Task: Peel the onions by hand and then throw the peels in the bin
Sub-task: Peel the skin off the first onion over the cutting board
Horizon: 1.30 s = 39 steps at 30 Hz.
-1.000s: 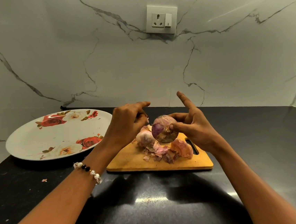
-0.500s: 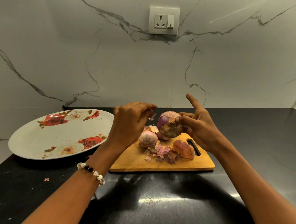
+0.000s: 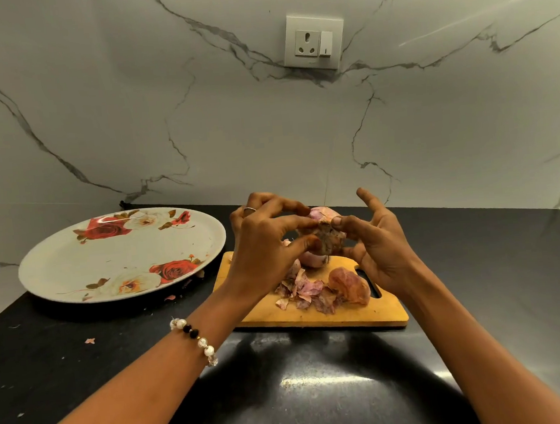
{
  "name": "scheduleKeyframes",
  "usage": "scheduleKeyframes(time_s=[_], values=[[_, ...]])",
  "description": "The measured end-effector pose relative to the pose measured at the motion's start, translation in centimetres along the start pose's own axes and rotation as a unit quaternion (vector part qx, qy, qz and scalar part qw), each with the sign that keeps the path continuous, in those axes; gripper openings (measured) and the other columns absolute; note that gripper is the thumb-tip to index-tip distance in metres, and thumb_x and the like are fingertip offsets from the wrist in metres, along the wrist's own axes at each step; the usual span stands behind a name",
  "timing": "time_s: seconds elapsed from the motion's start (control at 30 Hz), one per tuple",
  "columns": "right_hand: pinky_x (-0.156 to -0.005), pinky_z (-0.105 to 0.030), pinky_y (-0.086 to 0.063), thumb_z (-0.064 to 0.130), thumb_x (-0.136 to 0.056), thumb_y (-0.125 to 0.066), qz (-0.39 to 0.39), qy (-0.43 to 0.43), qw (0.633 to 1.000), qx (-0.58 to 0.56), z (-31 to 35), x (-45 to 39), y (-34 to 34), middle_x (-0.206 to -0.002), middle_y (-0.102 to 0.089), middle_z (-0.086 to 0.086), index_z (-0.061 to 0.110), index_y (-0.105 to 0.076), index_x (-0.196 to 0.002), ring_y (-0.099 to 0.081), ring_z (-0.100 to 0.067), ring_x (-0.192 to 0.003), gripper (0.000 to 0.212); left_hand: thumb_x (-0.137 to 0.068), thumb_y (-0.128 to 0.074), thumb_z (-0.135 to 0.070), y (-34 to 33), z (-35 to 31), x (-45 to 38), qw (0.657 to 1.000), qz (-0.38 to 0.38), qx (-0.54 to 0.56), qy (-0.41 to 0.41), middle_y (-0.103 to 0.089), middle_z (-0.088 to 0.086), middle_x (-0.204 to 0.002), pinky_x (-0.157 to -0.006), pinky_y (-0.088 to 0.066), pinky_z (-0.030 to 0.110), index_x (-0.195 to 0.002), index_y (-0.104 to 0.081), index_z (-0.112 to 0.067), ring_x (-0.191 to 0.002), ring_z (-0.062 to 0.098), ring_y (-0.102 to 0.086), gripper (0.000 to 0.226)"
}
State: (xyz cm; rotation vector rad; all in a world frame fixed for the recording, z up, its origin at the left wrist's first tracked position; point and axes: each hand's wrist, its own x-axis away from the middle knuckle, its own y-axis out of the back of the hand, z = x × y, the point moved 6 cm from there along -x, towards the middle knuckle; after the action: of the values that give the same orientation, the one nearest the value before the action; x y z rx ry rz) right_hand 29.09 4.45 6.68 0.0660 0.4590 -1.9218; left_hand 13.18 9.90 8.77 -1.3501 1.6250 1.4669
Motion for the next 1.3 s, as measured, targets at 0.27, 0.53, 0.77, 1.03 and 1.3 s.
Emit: scheduleKeyframes(time_s=[0.27, 0.53, 0.77, 1.03, 1.3], values=[[-0.084, -0.059, -0.054, -0.007, -0.085, -0.064, -0.017, 0.001, 0.999, 0.039, -0.3, 0.0, 0.2, -0.088, -0.07, -0.021, 0.02, -0.011, -0.155, -0.071, -0.03, -0.085, 0.092, -0.07, -0.076, -0.031, -0.1, -0.1, 0.2, 0.999, -0.025, -0.006, 0.027, -0.071, -0.003, -0.098, -0.077, -0.04, 0.05, -0.084, -0.076, -0.019, -0.104, 0.023, -0.055, 0.018], [-0.088, -0.059, -0.053, -0.007, -0.084, -0.065, -0.023, 0.005, 0.999, 0.049, -0.7, 0.0, 0.2, -0.079, -0.072, -0.015, 0.02, -0.007, -0.155, -0.072, -0.025, -0.079, 0.095, -0.069, -0.084, -0.02, -0.5, -0.1, 0.3, 0.998, -0.002, -0.021, 0.058, -0.069, -0.002, -0.105, -0.083, -0.035, 0.046, -0.08, -0.075, -0.018, -0.11, 0.018, -0.051, 0.014], [-0.076, -0.048, -0.06, -0.008, -0.081, -0.066, -0.024, 0.012, 0.999, 0.029, -0.5, -0.1, 0.1, -0.088, -0.071, -0.017, 0.02, -0.007, -0.156, -0.072, -0.028, -0.08, 0.099, -0.074, -0.079, -0.017, -1.0, 0.0, 0.3, 0.998, 0.026, -0.025, 0.054, -0.063, 0.003, -0.117, -0.087, -0.027, 0.038, -0.077, -0.071, -0.015, -0.117, 0.017, -0.043, 0.009], [-0.082, -0.041, -0.059, 0.009, -0.07, -0.072, 0.031, 0.056, 0.991, 0.114, 0.9, 0.3, -0.2, -0.087, -0.073, -0.009, 0.02, -0.001, -0.156, -0.071, -0.026, -0.087, 0.112, -0.08, -0.067, -0.034, 0.0, 0.2, -0.4, 0.999, 0.011, -0.007, 0.052, -0.065, -0.001, -0.104, -0.079, -0.039, 0.043, -0.091, -0.071, -0.019, -0.106, 0.016, -0.049, 0.019], [-0.092, -0.044, -0.055, -0.002, -0.084, -0.069, 0.123, 0.052, 0.956, 0.26, 0.4, 0.9, -1.3, -0.1, -0.07, -0.016, 0.028, 0.011, -0.154, -0.069, -0.026, -0.098, 0.11, -0.086, -0.056, -0.039, 0.0, 0.5, -0.3, 0.978, 0.145, -0.08, -0.125, -0.07, 0.0, -0.104, -0.085, -0.037, 0.043, -0.109, -0.072, -0.02, -0.101, 0.021, -0.061, 0.034]])
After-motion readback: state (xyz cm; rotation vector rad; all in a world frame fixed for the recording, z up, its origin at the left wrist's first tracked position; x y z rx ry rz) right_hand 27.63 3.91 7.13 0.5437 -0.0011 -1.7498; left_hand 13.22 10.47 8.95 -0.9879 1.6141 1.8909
